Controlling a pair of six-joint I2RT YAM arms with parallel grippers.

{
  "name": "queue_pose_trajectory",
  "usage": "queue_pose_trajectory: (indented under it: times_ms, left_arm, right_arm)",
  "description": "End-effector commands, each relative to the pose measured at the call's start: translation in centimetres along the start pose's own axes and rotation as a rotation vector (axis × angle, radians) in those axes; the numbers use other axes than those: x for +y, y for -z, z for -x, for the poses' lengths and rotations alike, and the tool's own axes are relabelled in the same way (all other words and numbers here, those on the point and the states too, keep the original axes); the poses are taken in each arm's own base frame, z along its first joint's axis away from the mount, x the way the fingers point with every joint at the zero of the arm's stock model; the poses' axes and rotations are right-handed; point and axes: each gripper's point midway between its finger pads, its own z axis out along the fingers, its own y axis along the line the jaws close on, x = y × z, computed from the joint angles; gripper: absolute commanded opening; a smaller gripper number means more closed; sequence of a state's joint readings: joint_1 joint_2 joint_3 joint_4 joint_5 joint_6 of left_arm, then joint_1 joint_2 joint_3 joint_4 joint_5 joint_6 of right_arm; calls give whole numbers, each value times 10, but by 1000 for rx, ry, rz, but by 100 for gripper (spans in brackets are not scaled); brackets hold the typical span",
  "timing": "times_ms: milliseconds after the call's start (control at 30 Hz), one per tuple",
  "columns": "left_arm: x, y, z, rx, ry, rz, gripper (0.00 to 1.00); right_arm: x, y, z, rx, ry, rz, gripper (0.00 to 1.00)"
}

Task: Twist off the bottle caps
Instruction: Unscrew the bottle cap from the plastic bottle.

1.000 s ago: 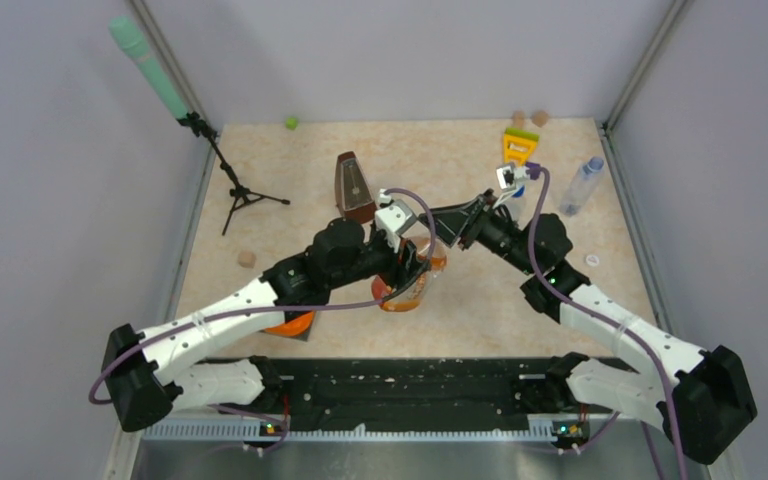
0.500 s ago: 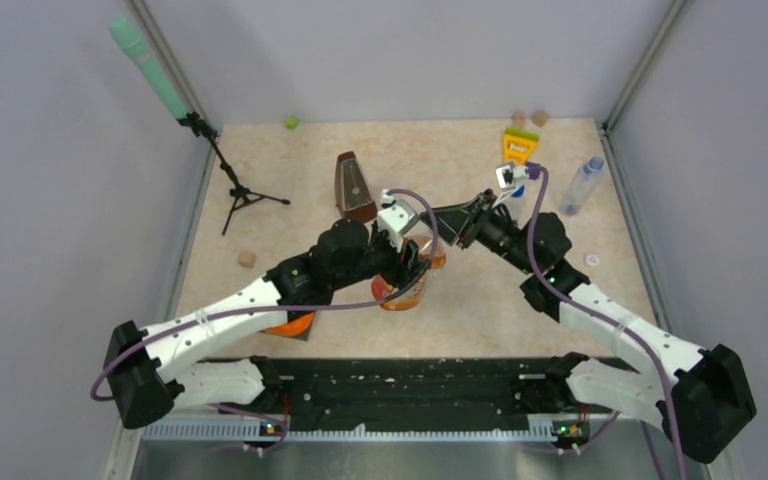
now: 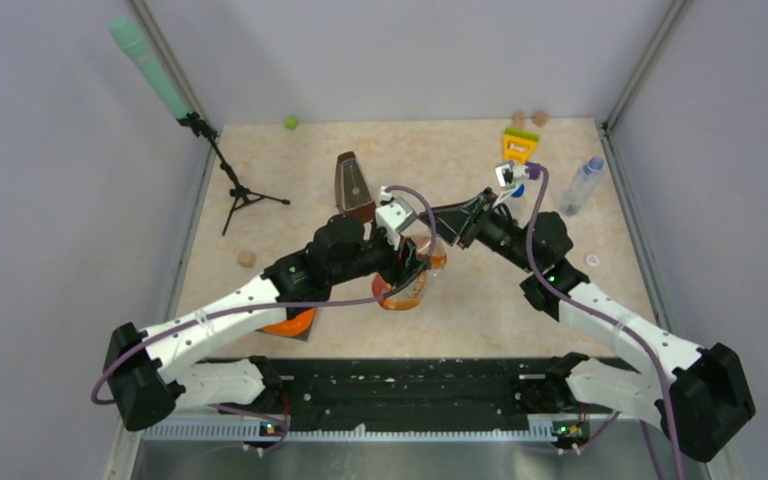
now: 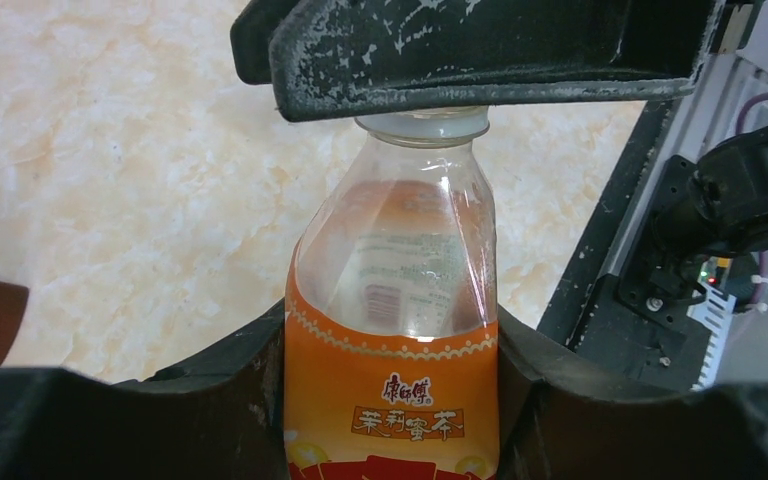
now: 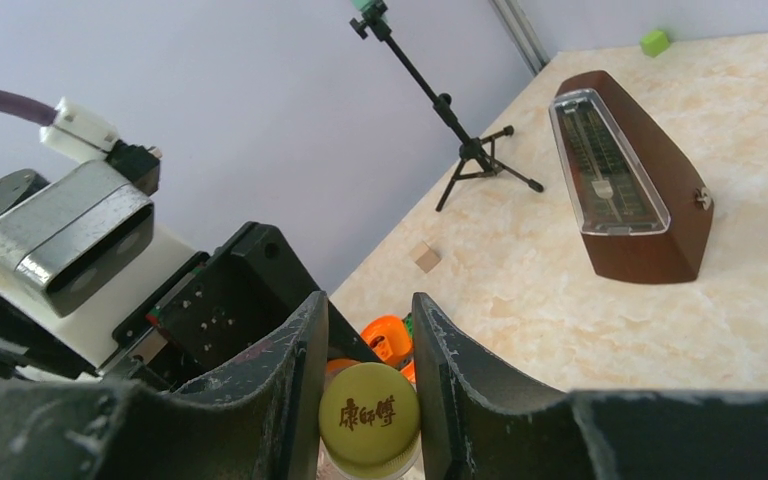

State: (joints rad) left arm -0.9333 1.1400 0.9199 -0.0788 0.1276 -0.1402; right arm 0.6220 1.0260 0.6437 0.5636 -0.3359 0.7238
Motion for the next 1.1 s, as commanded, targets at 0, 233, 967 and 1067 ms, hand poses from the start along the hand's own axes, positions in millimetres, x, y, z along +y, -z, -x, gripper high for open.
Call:
queue_pose_trajectory:
  times_ms: [0,233,967,1067]
  left_arm:
    - [-49,10,56,-187,-38,-275,0]
    - [-59,32,68,-243,57,-496,0]
    - [-18,19,52,-150,-18,-205,0]
    - [-12,19,51,-152,-41,-143,0]
  right_arm:
    - [40,-1,7,18,41,171,0]
    - [65,6,6,15,61,321,0]
    - [49,2,12,4,72,205,51]
    - [48,2,13,-2,69,199,55]
